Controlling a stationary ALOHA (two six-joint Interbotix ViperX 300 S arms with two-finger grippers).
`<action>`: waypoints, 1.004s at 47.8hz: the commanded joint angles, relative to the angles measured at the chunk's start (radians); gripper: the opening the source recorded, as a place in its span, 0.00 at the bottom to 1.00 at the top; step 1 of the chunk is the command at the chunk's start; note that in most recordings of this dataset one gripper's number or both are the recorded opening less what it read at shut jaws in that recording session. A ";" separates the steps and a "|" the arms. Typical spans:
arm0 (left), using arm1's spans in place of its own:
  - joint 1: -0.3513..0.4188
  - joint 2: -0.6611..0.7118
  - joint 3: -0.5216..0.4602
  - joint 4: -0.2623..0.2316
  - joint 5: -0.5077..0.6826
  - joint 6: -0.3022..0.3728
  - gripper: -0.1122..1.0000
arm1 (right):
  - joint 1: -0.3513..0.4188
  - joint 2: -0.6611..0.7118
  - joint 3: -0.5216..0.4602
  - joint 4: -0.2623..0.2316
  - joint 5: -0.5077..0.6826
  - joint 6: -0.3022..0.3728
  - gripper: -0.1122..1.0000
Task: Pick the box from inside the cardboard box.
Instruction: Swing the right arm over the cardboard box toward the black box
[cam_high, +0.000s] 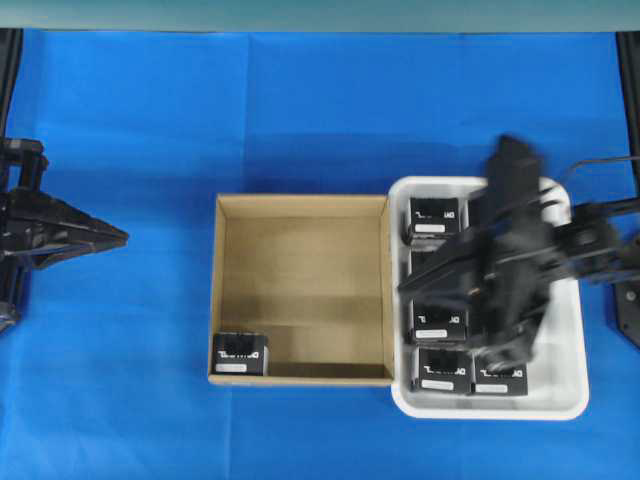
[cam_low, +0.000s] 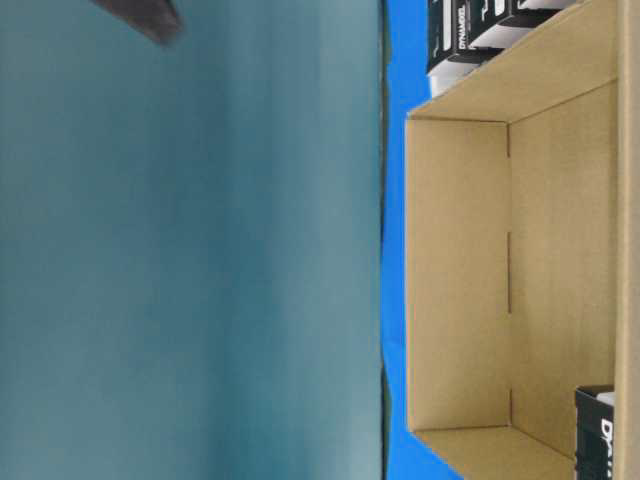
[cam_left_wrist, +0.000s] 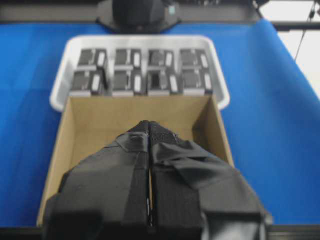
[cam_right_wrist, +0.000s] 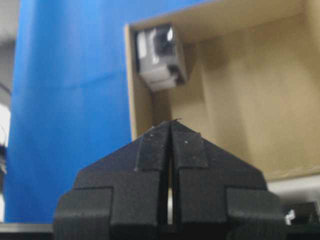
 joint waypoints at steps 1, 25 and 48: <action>-0.003 0.002 -0.025 0.003 0.025 -0.002 0.05 | 0.014 0.084 -0.095 0.003 0.080 -0.002 0.10; -0.003 -0.008 -0.018 0.003 0.161 -0.037 0.05 | -0.012 0.551 -0.620 -0.011 0.698 -0.041 0.11; -0.003 -0.058 -0.018 0.003 0.253 -0.037 0.05 | -0.044 0.724 -0.841 0.044 0.713 -0.256 0.53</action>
